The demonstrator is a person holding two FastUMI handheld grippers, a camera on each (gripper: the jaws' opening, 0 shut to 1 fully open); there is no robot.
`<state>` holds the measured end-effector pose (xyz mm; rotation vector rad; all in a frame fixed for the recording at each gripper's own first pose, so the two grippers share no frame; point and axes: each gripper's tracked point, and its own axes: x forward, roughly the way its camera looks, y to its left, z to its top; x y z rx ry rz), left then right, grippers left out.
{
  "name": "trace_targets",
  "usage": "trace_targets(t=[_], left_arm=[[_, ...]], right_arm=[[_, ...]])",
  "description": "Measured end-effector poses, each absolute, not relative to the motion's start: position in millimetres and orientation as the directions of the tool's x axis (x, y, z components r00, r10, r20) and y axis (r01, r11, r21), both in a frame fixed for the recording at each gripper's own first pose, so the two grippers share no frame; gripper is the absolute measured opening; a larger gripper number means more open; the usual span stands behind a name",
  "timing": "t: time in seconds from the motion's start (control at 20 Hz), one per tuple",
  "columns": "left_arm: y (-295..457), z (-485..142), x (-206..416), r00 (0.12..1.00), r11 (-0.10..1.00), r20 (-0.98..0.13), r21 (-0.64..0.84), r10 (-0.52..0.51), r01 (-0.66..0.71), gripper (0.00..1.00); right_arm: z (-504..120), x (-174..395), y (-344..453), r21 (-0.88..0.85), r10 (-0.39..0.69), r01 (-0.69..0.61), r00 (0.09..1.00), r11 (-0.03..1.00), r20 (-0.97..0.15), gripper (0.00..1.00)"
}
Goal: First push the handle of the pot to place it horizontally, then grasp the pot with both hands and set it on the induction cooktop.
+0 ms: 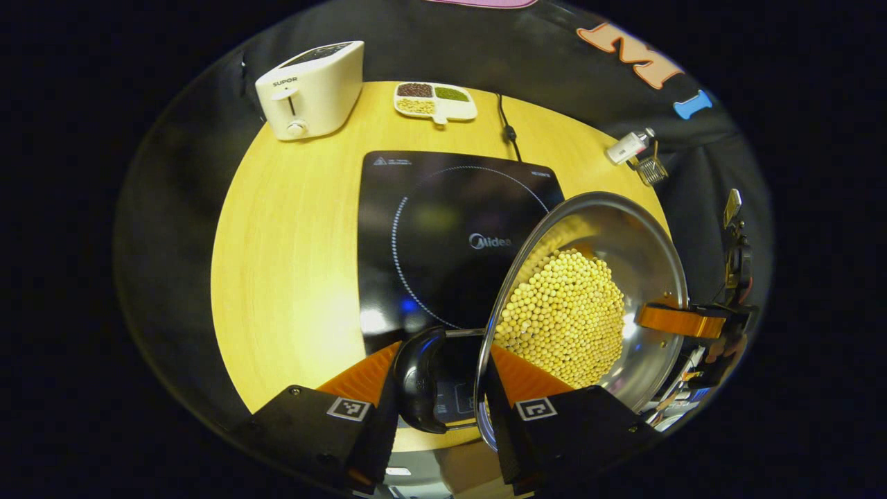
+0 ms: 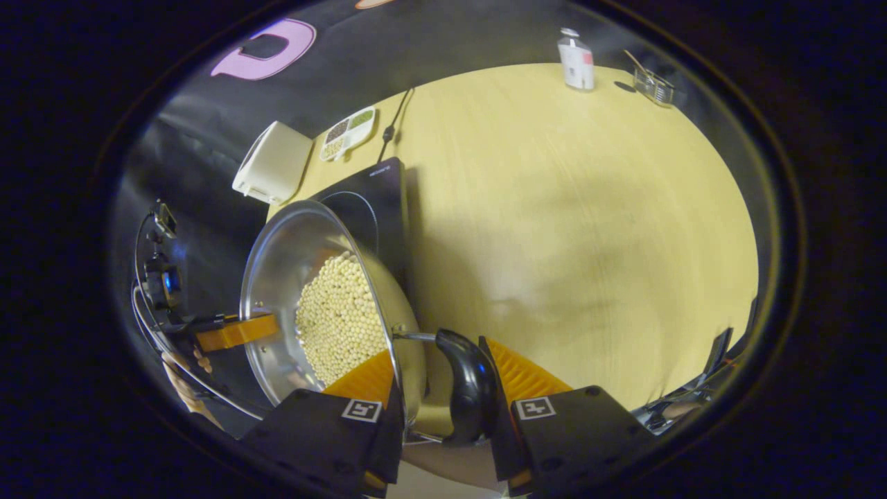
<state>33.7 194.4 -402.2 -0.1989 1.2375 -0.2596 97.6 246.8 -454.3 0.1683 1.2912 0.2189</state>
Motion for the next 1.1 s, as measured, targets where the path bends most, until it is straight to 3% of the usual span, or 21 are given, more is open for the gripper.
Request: trace_targets(t=[0.1,0.45,0.5,0.6,0.7,0.75,0.85,0.9,1.1], left_arm=[[203.8,-401.0,40.9,0.317,0.958,-0.904,-0.272,-0.285,0.085,0.62],[222.1,-402.5,65.6,0.364,0.973,-0.902,-0.222,-0.231,0.066,0.62],[223.7,-402.0,67.7,0.368,0.974,-0.902,-0.218,-0.225,0.061,0.62],[226.5,-401.7,71.3,0.377,0.977,-0.902,-0.206,-0.212,0.056,0.62],[230.5,-399.9,75.3,0.39,0.98,-0.9,-0.19,-0.196,0.055,0.62],[232.2,-399.5,76.4,0.397,0.982,-0.898,-0.182,-0.189,0.055,0.61],[236.1,-400.2,82.3,0.406,0.984,-0.896,-0.172,-0.179,0.055,0.61],[238.3,-399.9,84.4,0.411,0.984,-0.895,-0.168,-0.175,0.054,0.62],[244.8,-404.8,93.4,0.423,0.986,-0.891,-0.159,-0.167,0.054,0.61]], right_arm=[[-456.5,105.3,258.0,0.253,0.264,-0.075,0.264,0.965,-0.928,0.55],[-465.3,137.2,282.3,0.279,0.295,-0.094,0.287,0.956,-0.911,0.55],[-465.0,141.0,284.4,0.281,0.297,-0.098,0.293,0.955,-0.909,0.49],[-465.8,149.1,287.6,0.286,0.304,-0.104,0.303,0.953,-0.903,0.55],[-467.0,154.0,292.8,0.295,0.316,-0.112,0.306,0.949,-0.898,0.55],[-468.4,156.3,295.4,0.301,0.322,-0.115,0.307,0.947,-0.896,0.49],[-471.0,161.2,300.0,0.31,0.332,-0.119,0.311,0.943,-0.891,0.55],[-471.9,163.2,302.1,0.314,0.336,-0.121,0.315,0.942,-0.887,0.49],[-476.1,173.0,309.3,0.326,0.348,-0.122,0.333,0.938,-0.876,0.49]])
